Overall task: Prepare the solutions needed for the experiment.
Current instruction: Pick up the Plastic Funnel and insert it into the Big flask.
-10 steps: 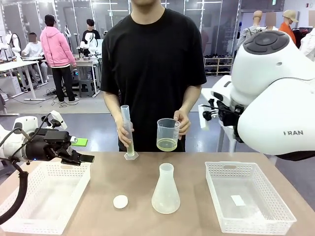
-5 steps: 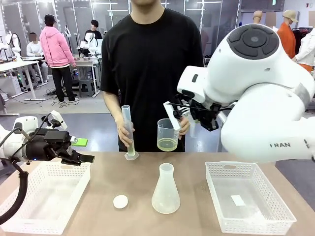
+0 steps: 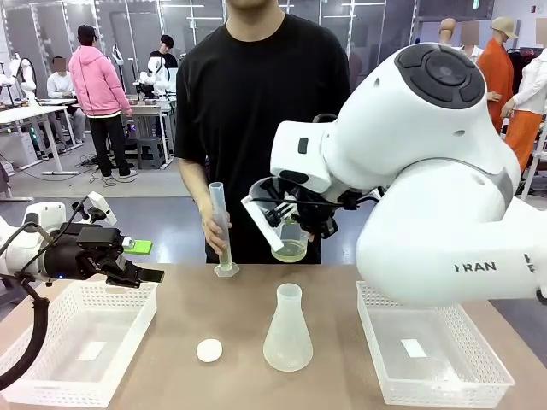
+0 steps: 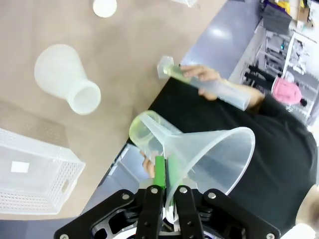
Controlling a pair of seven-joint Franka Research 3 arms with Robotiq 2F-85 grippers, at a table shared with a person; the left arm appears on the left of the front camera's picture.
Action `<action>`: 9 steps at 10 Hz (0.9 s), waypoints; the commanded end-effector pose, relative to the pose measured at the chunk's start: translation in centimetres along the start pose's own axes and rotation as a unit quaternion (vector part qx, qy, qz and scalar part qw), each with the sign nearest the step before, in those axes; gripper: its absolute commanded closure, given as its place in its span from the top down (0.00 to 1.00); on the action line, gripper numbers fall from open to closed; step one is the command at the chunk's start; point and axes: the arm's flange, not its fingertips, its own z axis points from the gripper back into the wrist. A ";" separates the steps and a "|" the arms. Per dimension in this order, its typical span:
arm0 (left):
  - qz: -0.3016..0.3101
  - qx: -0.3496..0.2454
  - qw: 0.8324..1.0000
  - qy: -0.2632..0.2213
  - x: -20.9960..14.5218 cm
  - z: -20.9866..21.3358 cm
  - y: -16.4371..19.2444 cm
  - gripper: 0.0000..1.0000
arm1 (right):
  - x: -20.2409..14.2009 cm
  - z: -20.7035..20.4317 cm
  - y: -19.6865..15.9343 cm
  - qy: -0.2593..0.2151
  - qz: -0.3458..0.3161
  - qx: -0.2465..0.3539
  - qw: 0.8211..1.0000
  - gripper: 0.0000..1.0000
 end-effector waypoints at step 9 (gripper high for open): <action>-0.003 -0.004 1.000 0.007 0.0 0.1 -0.2 1.00 | -0.1 0.8 1.6 -0.027 0.018 0.035 0.999 0.05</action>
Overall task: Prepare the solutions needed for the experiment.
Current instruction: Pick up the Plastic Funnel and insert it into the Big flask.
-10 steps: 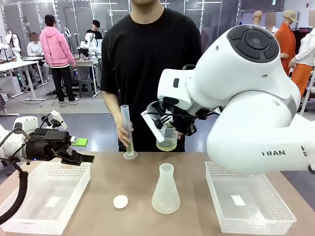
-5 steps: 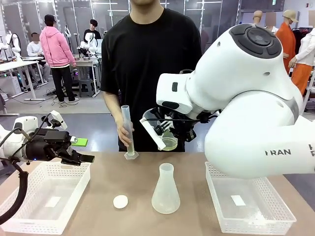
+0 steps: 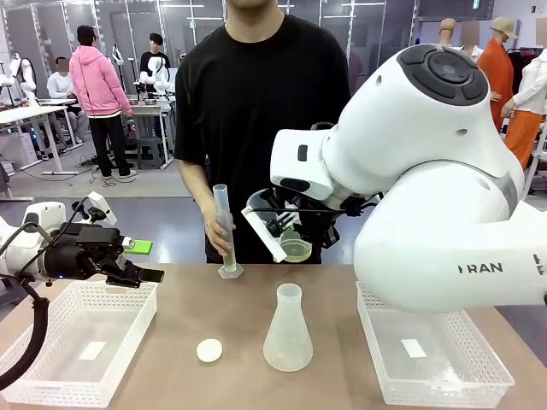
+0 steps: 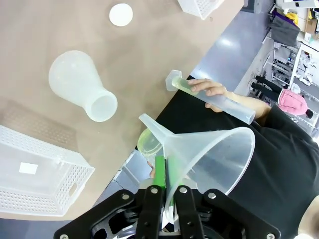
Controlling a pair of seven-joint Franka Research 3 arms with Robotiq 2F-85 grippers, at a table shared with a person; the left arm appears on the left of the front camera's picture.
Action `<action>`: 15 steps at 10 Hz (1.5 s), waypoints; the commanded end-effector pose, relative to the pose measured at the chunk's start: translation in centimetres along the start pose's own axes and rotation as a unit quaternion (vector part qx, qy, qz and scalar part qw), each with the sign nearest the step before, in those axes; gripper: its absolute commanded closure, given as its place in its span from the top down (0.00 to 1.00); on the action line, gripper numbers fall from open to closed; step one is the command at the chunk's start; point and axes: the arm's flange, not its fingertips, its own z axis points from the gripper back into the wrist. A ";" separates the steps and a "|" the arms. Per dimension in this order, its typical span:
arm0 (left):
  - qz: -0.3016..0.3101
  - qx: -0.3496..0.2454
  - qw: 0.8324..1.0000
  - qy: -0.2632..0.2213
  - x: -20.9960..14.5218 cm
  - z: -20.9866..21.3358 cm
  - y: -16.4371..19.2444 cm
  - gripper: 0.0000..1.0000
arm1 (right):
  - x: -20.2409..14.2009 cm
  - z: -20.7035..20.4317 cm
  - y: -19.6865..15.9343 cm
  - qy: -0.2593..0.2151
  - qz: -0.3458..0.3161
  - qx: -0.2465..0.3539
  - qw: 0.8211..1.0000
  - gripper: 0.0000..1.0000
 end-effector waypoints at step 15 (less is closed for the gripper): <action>-0.003 -0.004 1.000 0.007 0.0 0.1 -0.2 1.00 | -2.3 -3.4 3.6 -0.068 -0.008 0.052 0.996 0.05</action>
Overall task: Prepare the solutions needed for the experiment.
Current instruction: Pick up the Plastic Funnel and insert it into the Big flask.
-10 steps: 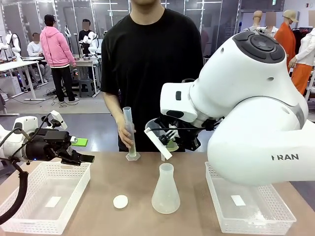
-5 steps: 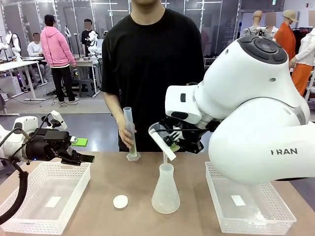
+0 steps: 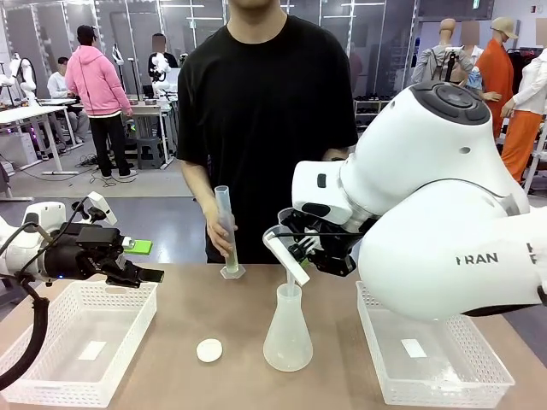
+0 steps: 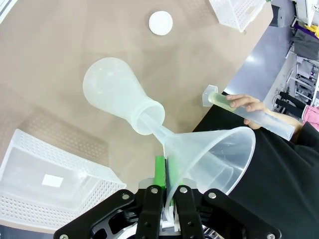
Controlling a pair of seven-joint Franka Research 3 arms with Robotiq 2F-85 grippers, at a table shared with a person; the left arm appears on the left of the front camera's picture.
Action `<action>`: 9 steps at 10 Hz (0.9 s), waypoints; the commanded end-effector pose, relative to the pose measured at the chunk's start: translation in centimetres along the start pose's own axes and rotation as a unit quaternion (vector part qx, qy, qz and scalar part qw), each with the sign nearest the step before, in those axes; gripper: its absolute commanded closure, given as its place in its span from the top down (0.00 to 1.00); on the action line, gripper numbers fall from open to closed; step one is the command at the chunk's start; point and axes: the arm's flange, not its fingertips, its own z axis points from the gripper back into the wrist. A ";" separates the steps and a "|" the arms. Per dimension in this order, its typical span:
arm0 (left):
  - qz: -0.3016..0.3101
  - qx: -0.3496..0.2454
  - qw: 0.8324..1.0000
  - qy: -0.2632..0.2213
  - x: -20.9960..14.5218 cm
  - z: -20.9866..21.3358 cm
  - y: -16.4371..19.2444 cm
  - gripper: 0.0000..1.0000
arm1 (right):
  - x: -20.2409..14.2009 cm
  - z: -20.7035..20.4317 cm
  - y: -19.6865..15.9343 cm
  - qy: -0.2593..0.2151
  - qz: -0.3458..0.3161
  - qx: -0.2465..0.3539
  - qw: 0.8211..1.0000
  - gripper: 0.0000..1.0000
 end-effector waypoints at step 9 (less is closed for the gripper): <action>-0.003 -0.004 1.000 0.007 0.0 0.1 -0.2 1.00 | -1.7 -4.9 1.0 -0.053 -0.009 0.018 0.998 0.05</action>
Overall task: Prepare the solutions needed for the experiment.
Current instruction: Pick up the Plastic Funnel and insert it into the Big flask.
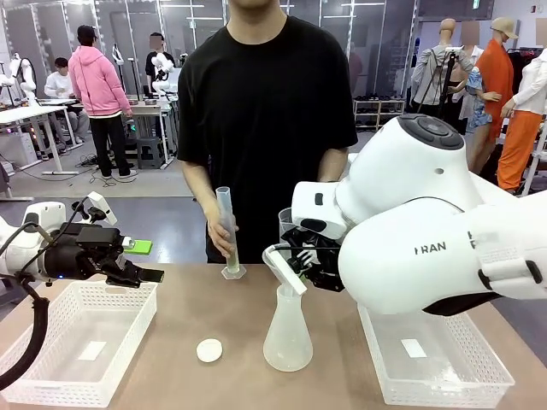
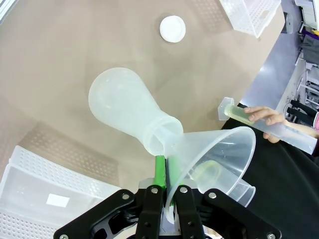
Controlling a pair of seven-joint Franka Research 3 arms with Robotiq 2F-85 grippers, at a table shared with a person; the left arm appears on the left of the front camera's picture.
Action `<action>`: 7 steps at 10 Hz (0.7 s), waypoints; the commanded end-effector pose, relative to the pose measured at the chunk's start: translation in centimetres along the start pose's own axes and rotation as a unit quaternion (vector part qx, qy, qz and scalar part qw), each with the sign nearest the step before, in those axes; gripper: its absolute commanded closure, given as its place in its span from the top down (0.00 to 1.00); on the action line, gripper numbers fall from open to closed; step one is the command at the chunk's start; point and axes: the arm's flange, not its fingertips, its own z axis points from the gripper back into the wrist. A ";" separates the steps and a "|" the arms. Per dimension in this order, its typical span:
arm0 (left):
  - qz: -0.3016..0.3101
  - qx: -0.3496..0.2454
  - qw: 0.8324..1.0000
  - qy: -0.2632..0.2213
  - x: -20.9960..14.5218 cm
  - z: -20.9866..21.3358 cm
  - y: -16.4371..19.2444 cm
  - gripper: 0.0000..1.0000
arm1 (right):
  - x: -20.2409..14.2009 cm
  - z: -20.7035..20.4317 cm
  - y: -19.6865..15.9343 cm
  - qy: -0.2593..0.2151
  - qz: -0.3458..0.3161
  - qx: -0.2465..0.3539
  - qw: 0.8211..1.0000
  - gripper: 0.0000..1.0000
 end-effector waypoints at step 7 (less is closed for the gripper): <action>-0.003 -0.004 1.000 0.007 0.0 0.1 -0.2 1.00 | -0.8 -1.4 0.7 -0.022 0.007 0.003 1.000 0.19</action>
